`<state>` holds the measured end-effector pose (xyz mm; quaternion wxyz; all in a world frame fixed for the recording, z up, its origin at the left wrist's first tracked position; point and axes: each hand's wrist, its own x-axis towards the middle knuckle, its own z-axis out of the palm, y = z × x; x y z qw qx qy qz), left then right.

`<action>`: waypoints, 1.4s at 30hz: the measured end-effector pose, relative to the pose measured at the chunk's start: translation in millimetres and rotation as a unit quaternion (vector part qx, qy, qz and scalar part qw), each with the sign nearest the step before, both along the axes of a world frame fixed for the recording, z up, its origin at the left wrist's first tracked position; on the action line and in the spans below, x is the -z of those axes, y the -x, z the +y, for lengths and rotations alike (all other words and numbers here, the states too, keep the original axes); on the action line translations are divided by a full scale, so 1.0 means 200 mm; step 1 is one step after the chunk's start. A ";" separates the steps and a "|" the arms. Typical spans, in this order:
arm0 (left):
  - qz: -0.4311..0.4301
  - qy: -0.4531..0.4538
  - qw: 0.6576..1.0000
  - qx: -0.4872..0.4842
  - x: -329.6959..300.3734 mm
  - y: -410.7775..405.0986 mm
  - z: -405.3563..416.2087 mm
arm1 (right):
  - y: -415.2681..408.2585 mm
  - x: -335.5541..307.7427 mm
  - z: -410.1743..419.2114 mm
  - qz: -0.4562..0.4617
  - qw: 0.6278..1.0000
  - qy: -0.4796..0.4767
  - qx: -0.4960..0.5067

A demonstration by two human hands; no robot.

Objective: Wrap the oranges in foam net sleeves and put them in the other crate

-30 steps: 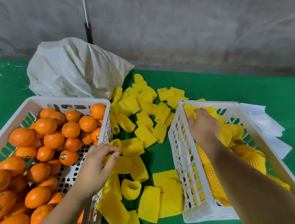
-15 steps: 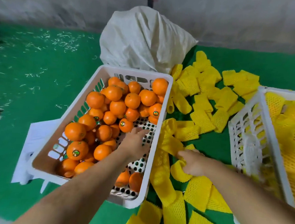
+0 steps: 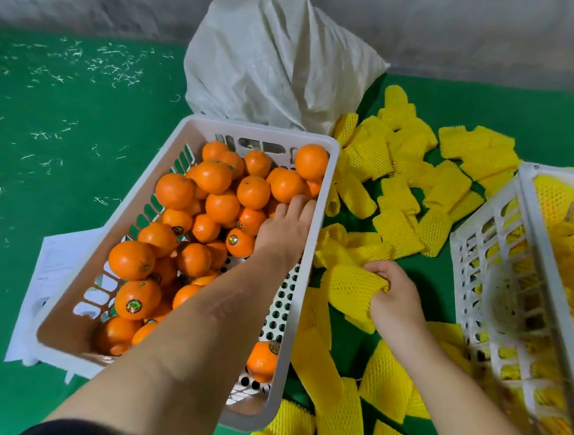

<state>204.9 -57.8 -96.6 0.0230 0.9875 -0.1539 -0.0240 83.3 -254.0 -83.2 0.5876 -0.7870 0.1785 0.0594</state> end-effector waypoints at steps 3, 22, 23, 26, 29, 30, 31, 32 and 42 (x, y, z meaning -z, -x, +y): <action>-0.038 -0.079 0.996 -0.011 0.04 -0.04 0.02 | 0.03 -0.06 0.05 -0.016 0.995 -0.056 0.076; 0.360 0.695 0.622 -0.003 -0.61 0.96 0.07 | 0.38 -0.42 0.26 -0.172 0.970 -0.083 0.150; 0.391 0.703 0.594 0.007 -0.61 0.99 0.07 | 0.39 -0.42 0.26 -0.174 0.969 -0.086 0.153; 0.454 0.685 0.567 0.054 -0.59 1.04 0.09 | 0.42 -0.44 0.24 -0.144 0.967 -0.135 0.160; 0.435 0.685 0.582 0.053 -0.57 1.07 0.08 | 0.48 -0.45 0.22 -0.123 0.982 -0.080 0.119; 0.420 0.687 0.593 0.038 -0.56 1.08 0.07 | 0.50 -0.45 0.20 -0.125 0.985 -0.047 0.105; 0.398 0.683 0.612 0.023 -0.55 1.10 0.07 | 0.52 -0.46 0.18 -0.128 0.987 -0.023 0.095; 0.372 0.673 0.639 0.013 -0.54 1.11 0.06 | 0.54 -0.46 0.16 -0.130 0.988 -0.011 0.087; 0.118 0.458 0.870 0.141 -0.42 1.19 0.00 | 0.60 -0.54 0.05 -0.120 0.990 0.046 0.050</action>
